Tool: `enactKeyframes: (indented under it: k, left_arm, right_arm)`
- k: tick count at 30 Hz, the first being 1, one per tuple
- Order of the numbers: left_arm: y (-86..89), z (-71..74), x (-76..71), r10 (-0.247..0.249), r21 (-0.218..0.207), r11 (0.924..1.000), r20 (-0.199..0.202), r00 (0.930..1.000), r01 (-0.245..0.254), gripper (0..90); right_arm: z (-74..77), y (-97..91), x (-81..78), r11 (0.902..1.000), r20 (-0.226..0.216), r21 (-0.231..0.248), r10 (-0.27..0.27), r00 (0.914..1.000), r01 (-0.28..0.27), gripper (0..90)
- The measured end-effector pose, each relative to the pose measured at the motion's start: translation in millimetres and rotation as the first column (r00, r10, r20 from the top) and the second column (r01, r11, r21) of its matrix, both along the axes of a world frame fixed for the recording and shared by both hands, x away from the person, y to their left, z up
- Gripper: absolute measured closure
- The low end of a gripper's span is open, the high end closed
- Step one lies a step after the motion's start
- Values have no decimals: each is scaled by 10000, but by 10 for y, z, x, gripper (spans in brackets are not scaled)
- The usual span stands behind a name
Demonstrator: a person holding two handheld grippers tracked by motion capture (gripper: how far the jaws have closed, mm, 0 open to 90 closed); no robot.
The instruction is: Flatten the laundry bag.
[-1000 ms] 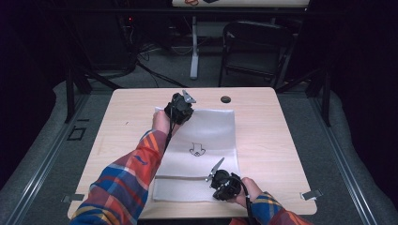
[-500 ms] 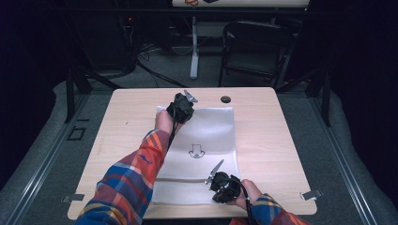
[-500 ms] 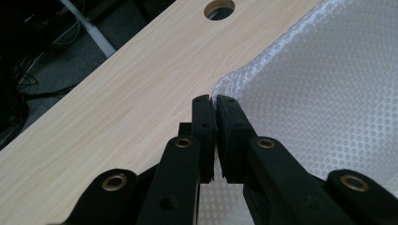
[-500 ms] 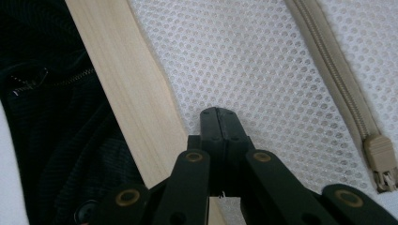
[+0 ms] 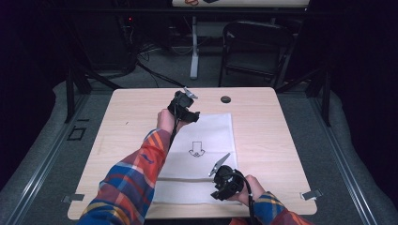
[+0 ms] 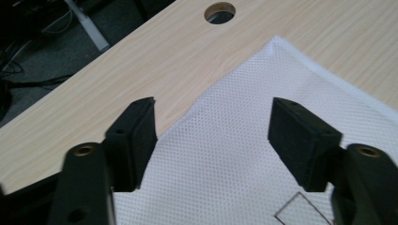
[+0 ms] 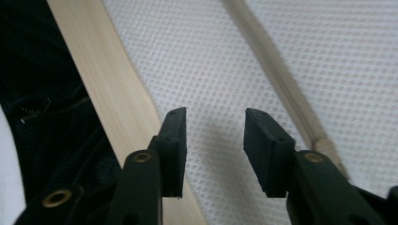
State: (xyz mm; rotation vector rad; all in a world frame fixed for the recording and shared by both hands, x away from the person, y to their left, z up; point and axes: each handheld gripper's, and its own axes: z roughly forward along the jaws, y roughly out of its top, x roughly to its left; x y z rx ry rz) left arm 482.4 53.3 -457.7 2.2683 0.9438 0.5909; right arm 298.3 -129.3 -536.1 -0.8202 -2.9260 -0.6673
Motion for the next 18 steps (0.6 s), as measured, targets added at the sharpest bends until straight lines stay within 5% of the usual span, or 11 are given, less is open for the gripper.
enactKeyframes:
  k: [3, 5, 9, 18]
  left_arm:
    - [42, -3, -65, -183, -253, 9995, -146, 9997, 179, 233]
    - [68, -33, -129, -336, -198, 9993, -239, 9992, 331, 190]
    - [140, -97, -243, -686, -302, 9973, -487, 9965, 672, 154]
    - [301, -291, -615, -1447, -433, 9891, -1048, 9839, 1409, 122]
  right_arm:
    - [73, -66, 46, 9998, 215, -95, -190, 9996, 192, 409]
    - [88, -114, 64, 9977, 151, 361, -580, 9982, 575, 333]
    - [140, -214, 114, 9947, 293, 471, -930, 9952, 916, 167]
    - [227, -462, 188, 9818, 665, 820, -1771, 9820, 1715, 85]
